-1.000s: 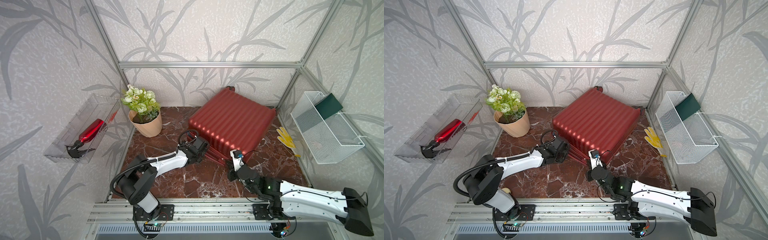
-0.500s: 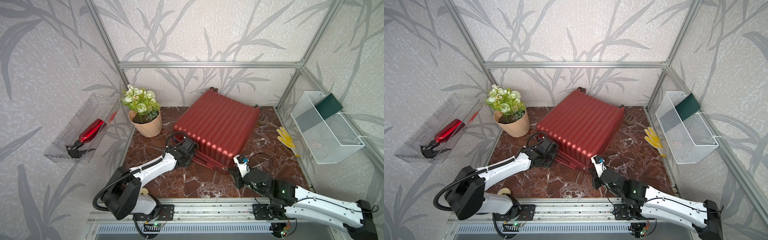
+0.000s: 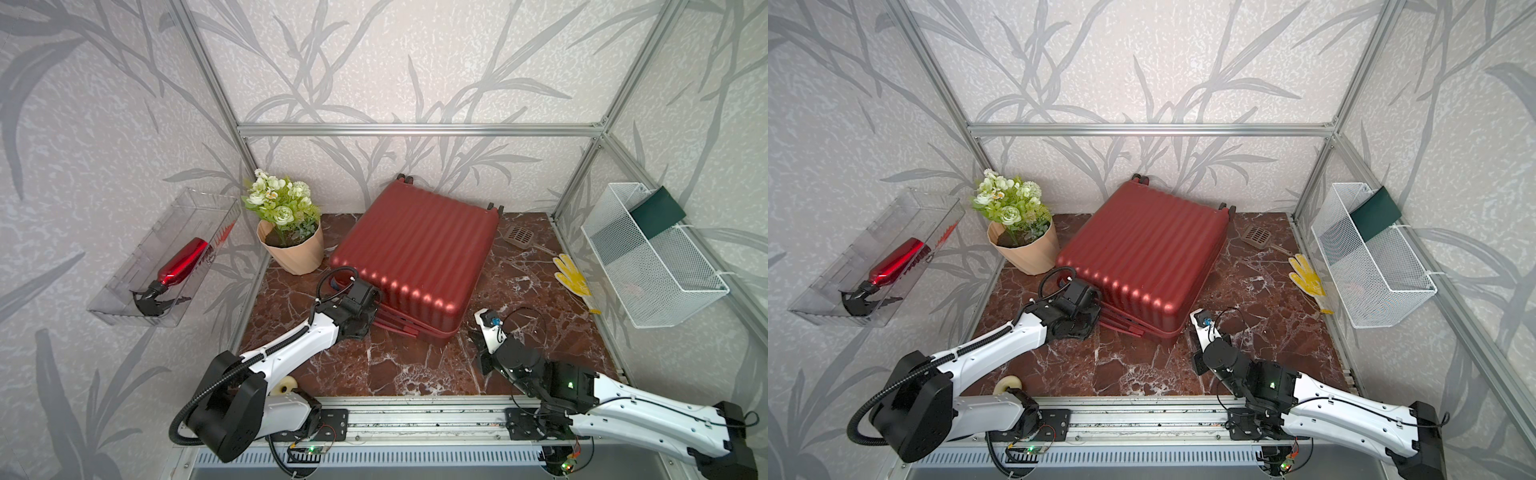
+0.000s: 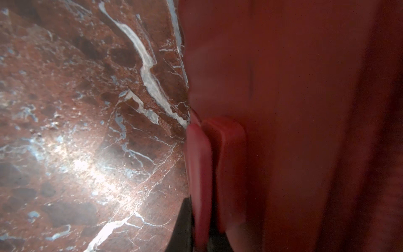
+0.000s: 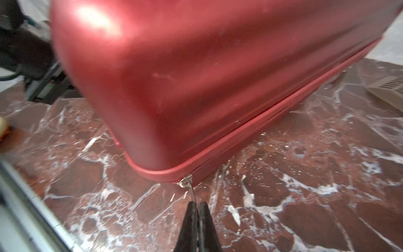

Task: Open the suitcase zippers
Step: Unzip the zipper on the suitcase.

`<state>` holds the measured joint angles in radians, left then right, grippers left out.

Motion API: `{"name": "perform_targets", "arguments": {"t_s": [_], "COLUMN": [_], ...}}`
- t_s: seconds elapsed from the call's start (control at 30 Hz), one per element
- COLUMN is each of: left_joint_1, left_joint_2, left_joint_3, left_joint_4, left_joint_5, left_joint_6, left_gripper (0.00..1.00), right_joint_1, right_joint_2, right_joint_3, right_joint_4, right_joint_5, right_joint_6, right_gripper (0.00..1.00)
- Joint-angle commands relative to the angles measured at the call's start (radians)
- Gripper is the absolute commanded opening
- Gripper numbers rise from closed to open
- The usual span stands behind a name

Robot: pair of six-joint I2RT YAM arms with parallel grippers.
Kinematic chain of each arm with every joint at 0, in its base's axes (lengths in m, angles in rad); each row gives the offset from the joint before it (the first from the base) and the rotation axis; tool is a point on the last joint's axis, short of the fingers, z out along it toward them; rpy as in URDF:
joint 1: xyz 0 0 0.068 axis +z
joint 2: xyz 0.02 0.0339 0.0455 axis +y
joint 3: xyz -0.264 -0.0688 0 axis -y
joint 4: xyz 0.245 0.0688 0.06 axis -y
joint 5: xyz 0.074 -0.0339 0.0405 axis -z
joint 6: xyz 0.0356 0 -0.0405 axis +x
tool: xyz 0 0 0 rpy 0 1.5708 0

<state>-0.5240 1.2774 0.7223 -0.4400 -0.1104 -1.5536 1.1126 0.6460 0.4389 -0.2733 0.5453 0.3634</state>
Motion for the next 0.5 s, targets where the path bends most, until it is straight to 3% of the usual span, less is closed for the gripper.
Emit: {"name": "perform_targets", "arguments": {"t_s": [0.0,0.17,0.23,0.47], "left_joint_1": [0.063,0.062,0.059,-0.042], "left_joint_2": [-0.011,-0.019,-0.038,-0.098], "left_joint_3": [-0.043,-0.068,-0.089,-0.123], "left_joint_4": [-0.064,-0.057,-0.035,0.064], "left_joint_5": [-0.16,-0.115,-0.102,-0.05], "left_joint_6": [0.129,0.165,0.168,0.169], "left_gripper": [0.0,0.0,0.0,0.0], "right_joint_1": [-0.124,-0.324,-0.414,-0.604], "right_joint_2": [0.026,0.161,0.228,0.421], "right_joint_3": [-0.002,-0.008,0.013,0.162], "right_joint_4": [0.117,0.377,0.425,0.386], "right_joint_5": [0.318,0.211,0.091,-0.149], "right_joint_6": [-0.096,-0.15,-0.148,-0.12], "right_gripper": [0.0,0.0,0.0,0.0]}}
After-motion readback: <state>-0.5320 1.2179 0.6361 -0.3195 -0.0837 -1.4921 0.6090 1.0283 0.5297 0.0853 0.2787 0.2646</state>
